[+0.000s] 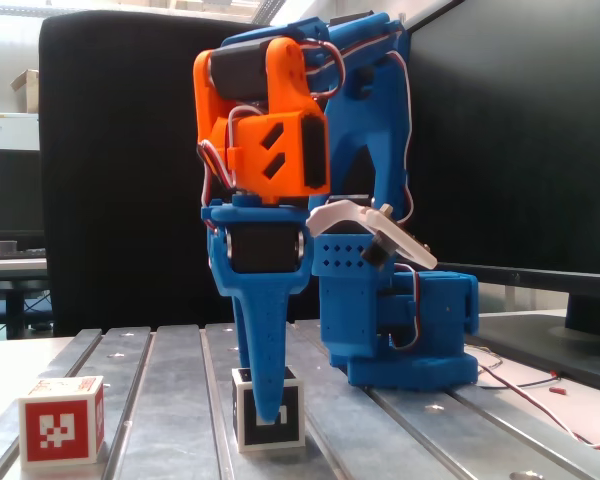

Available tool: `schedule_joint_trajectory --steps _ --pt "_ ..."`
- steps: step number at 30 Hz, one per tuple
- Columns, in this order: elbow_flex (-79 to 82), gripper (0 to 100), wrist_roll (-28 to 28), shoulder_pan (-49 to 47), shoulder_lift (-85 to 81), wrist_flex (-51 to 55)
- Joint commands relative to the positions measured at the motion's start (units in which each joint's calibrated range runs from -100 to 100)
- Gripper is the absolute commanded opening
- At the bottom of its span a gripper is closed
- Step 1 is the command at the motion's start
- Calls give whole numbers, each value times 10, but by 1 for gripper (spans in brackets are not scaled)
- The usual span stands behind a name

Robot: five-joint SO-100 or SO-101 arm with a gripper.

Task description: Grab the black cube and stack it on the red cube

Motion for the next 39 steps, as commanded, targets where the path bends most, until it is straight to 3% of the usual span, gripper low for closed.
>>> schedule_joint_trajectory --steps 1,7,28,34,39 --pt "5 28 1 -3 0 -4" --pt "40 28 1 -1 -1 -46" --pt "49 27 -2 -3 -1 -44" --pt "43 19 -3 -5 -1 -45" --pt "41 18 -10 -7 -1 -45"
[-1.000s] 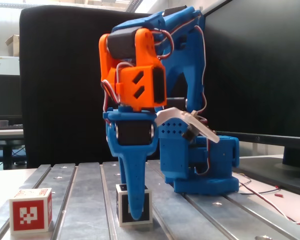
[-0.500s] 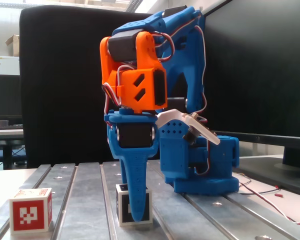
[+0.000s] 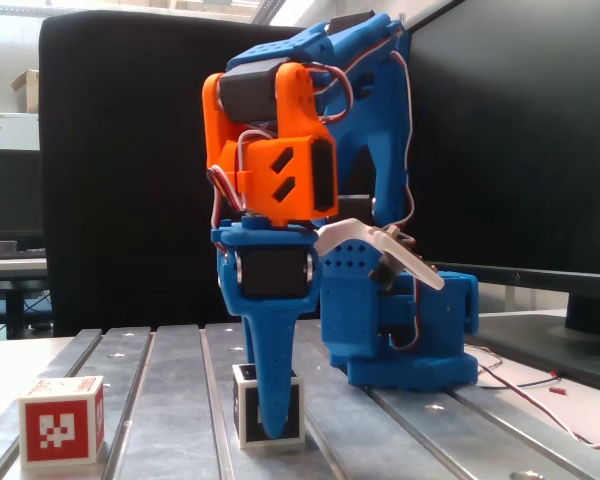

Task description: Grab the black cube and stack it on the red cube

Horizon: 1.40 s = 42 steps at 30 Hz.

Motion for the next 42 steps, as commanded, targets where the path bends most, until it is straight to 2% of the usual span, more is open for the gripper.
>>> schedule_joint_trajectory --steps 1,16,33,42 --pt "-8 18 -3 0 -3 -1" --pt "-29 18 0 7 -10 9" --pt "-211 18 -3 60 -2 128" --pt "-247 18 -123 76 11 129"
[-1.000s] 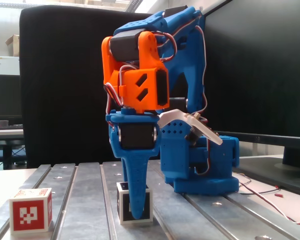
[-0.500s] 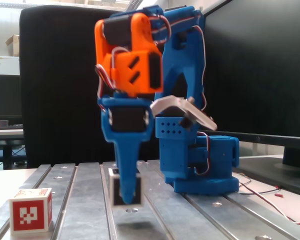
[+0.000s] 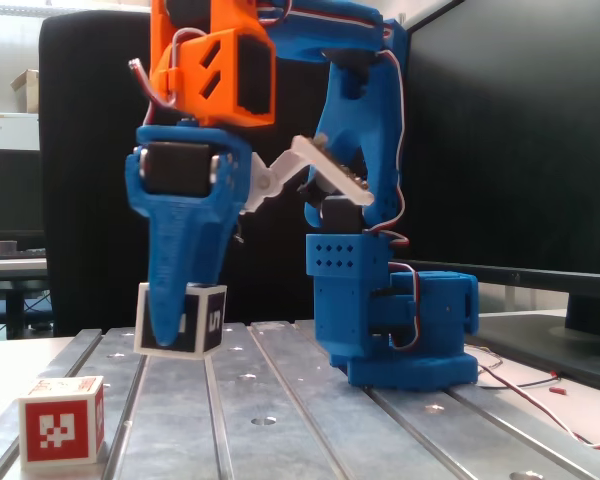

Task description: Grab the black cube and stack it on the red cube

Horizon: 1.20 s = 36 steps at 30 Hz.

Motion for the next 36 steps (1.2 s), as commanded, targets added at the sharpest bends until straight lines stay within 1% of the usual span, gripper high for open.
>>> schedule_joint_trajectory --steps 1,7,18,23,28,36 --pt "-37 18 -35 5 9 -1" --pt "-121 18 -94 11 88 14" --pt "-346 18 -144 62 221 108" --pt "-367 18 -178 78 235 120" --pt "-366 18 -246 87 240 120" --pt "-367 18 -266 75 241 114"
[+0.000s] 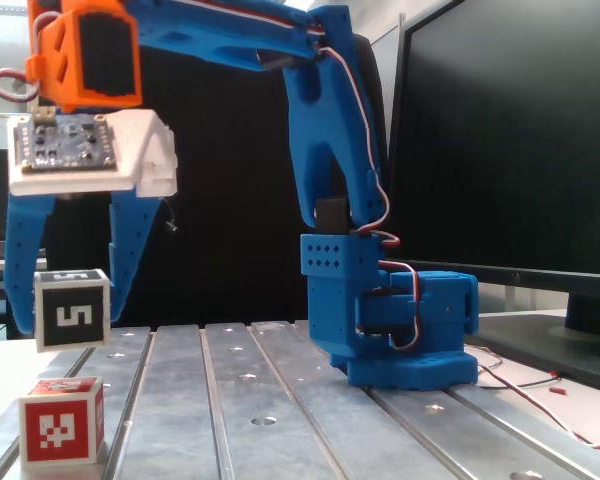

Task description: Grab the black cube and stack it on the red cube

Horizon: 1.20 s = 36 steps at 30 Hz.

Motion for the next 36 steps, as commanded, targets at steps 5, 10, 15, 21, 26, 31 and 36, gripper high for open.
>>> schedule_joint_trajectory --steps 5,10,15,21,26,31,36 --pt "-23 18 -51 -4 -3 -5" --pt "-22 18 -56 -5 -3 -38" --pt "-30 18 -66 -5 26 -47" --pt "-30 18 -66 -6 37 -47" --pt "-25 18 -71 -6 41 -47" --pt "-24 18 -71 -10 41 -47" --pt "-23 18 -71 -14 41 -47"
